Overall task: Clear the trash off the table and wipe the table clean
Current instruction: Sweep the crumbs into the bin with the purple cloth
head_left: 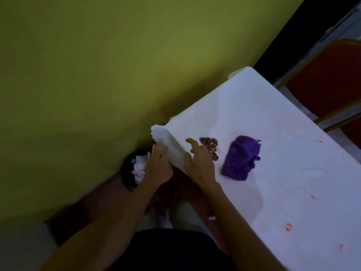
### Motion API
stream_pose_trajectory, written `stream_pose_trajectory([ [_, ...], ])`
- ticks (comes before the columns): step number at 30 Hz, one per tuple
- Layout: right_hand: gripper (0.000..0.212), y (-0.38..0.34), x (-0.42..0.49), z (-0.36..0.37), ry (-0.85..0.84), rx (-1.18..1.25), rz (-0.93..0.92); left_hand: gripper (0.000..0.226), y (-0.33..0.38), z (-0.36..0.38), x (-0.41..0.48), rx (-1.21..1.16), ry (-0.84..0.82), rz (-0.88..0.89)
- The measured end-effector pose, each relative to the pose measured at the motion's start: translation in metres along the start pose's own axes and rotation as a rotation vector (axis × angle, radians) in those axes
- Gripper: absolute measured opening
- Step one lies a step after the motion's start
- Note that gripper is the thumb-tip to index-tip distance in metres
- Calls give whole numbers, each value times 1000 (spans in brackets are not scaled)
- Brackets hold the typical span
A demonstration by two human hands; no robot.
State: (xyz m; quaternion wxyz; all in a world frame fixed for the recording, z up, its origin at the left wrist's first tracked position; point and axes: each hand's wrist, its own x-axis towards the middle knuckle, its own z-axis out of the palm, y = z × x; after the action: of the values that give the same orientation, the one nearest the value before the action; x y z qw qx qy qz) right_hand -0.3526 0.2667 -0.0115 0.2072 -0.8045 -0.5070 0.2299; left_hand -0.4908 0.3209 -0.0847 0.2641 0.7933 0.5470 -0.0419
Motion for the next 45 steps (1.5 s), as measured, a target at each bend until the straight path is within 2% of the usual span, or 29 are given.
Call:
stream_pose_trajectory([
  [4, 55, -22, -6, 44, -220, -58, -161, 65, -37, -3, -12, -185, -55, -223],
  [8, 58, -10, -11, 86, -419, -72, -123, 56, -79, 15, -30, -352, -32, -320],
  [11, 60, 8, -3, 119, -506, -71, -96, 43, -102, 34, -35, -447, 3, -467],
  [13, 60, 18, 10, 145, -542, -85, -72, 38, -115, 41, -32, -507, 40, -501],
  [18, 59, 64, 50, 243, -552, -127, -50, 36, -172, 109, -3, -622, 106, -556],
  [20, 58, 87, 61, 281, -553, -168, -35, 41, -201, 143, 8, -654, 104, -600],
  [24, 55, 140, 89, 350, -544, -195, -35, 48, -253, 199, 34, -556, 131, -613],
  [27, 65, 186, 118, 397, -512, -261, -117, 47, -289, 250, 54, -521, 97, -584],
  [30, 77, 212, 139, 436, -522, -346, -164, 45, -319, 296, 75, -607, 57, -628],
  [34, 73, 241, 150, 477, -511, -393, -177, 57, -340, 331, 98, -716, 25, -610],
  [38, 75, 230, 153, 487, -569, -332, -56, 59, -352, 346, 104, -768, 47, -570],
  [42, 73, 195, 139, 465, -576, -290, -57, 73, -347, 319, 81, -811, 50, -677],
  [45, 79, 160, 120, 428, -567, -262, -36, 71, -326, 277, 50, -798, 56, -770],
])
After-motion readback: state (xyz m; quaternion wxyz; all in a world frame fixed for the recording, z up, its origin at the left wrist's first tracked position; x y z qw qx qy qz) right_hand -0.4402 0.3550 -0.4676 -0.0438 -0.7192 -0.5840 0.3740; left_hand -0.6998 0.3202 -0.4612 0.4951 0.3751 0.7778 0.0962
